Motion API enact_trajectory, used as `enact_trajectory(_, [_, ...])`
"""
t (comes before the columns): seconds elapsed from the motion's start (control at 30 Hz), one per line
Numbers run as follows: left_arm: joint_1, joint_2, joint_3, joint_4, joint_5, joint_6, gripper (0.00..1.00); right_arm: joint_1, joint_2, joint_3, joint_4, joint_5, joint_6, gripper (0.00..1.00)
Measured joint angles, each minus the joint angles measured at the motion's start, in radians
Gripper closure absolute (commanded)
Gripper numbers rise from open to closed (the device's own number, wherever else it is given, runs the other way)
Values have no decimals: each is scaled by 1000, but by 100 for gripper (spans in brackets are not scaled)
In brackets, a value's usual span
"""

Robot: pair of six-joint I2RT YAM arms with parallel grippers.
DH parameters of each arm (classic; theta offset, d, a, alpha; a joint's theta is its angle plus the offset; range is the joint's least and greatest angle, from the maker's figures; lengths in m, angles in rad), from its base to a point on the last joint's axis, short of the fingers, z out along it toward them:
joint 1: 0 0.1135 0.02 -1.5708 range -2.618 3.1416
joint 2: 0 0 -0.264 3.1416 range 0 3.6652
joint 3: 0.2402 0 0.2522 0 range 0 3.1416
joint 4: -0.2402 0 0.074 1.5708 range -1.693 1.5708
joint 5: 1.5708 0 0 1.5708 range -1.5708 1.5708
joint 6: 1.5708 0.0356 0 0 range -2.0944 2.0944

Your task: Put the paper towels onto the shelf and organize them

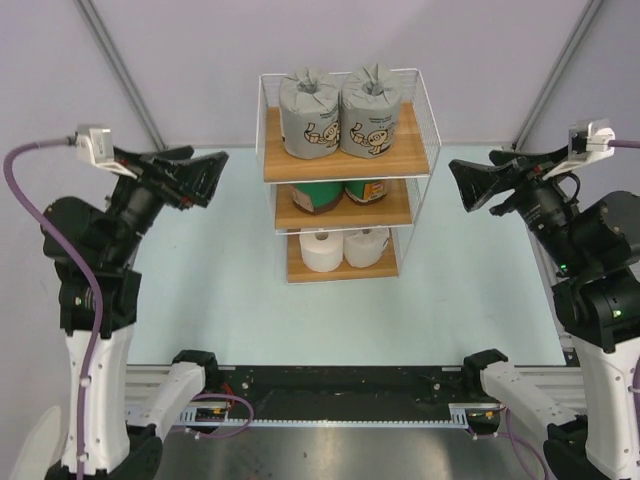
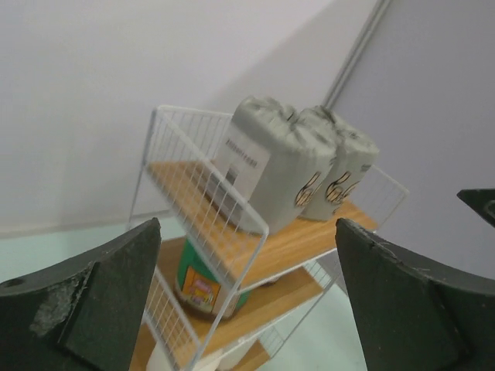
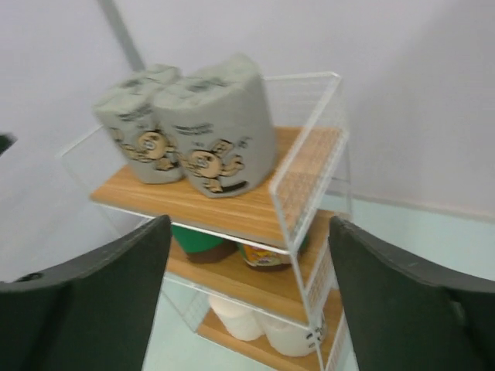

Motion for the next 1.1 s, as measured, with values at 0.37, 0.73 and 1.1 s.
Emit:
enact_trajectory(0.37, [0,-319,-338,-304,-357,102,1,-5,-126,-282,-80,439,76,0])
enact_trajectory(0.73, [0,-505,-638,-484,-566,82,0,-6,-175,-446,-141,574,137,0])
enact_trajectory(1.1, [0,-565,-652,-510,-642,50,0,-6,-254,-625,-143,574,195,0])
